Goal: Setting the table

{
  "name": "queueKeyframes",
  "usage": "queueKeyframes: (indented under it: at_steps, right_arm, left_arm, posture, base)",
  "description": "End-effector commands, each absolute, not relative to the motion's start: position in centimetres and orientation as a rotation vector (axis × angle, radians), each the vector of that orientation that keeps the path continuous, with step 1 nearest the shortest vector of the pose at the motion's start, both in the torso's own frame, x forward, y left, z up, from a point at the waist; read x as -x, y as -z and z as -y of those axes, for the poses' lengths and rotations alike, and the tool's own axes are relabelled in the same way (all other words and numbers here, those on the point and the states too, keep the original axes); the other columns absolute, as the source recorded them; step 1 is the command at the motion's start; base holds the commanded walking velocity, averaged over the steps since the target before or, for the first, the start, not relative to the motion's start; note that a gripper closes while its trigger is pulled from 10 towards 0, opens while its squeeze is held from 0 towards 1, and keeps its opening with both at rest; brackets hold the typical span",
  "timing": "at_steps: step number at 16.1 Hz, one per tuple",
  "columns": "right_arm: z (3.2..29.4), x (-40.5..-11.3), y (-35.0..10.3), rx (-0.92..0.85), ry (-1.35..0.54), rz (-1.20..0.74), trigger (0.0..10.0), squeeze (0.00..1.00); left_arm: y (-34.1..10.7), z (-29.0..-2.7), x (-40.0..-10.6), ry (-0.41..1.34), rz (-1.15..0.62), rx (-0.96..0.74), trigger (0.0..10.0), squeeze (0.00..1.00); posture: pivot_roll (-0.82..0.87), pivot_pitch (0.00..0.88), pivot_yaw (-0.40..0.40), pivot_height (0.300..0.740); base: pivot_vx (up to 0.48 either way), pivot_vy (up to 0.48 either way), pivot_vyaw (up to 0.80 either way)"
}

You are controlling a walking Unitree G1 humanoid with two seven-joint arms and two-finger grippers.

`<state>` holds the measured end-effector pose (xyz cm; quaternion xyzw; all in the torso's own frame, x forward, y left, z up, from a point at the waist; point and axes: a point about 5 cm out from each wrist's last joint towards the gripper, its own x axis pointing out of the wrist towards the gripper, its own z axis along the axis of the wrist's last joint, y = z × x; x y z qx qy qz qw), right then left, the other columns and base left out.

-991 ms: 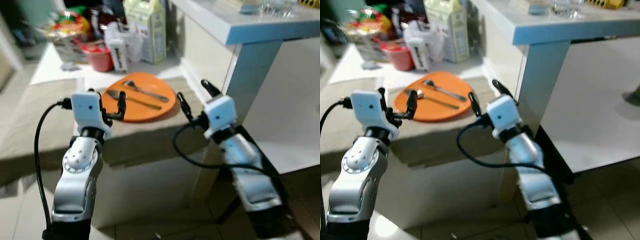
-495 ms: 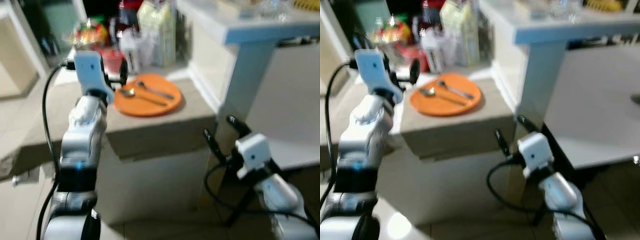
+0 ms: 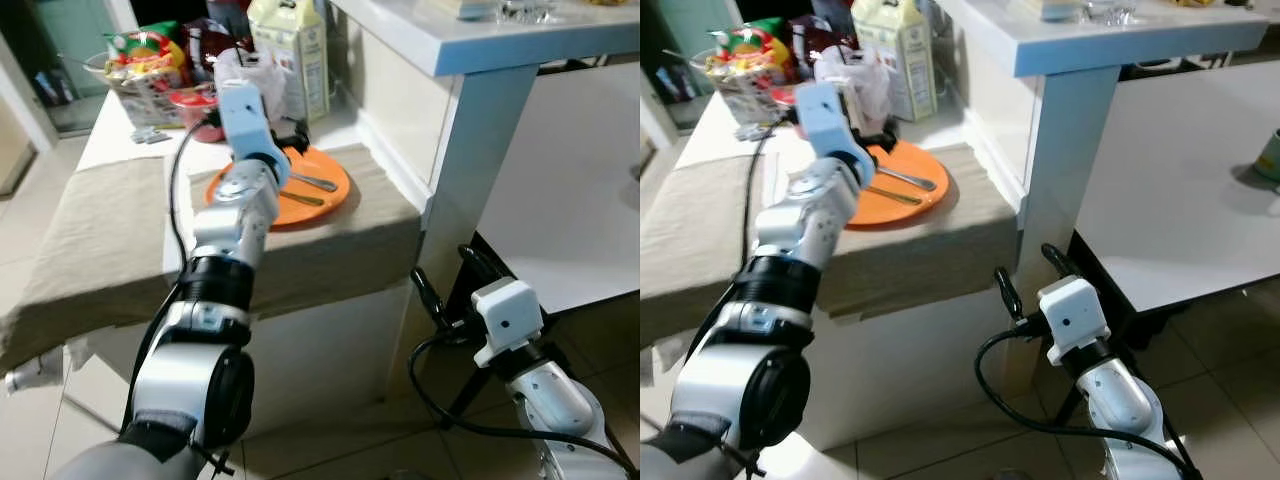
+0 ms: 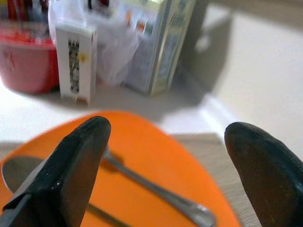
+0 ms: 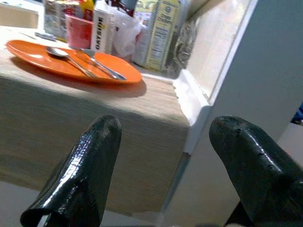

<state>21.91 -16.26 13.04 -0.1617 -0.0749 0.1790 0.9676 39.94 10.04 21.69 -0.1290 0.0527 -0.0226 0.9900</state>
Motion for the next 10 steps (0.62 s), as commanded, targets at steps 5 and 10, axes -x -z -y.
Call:
queueKeyframes:
  at_steps: [5, 10]
  right_arm:
    - [15.3, -21.6, -12.4, 0.325, -0.364, 0.143, 10.0, 0.00]
    - [14.6, -22.2, -12.7, 0.314, -0.351, 0.154, 10.0, 0.00]
  left_arm:
    - [-23.4, -8.4, -40.9, 0.047, -0.091, 0.199, 10.0, 0.00]
    - [-22.1, -7.1, -40.8, 0.141, -0.159, 0.050, 10.0, 0.00]
  posture:
    - [-0.23, 0.007, 0.124, 0.740]
    - [-0.21, 0.014, 0.138, 0.740]
  base:
    - [0.000, 0.000, 0.00]
    - [0.000, 0.000, 0.00]
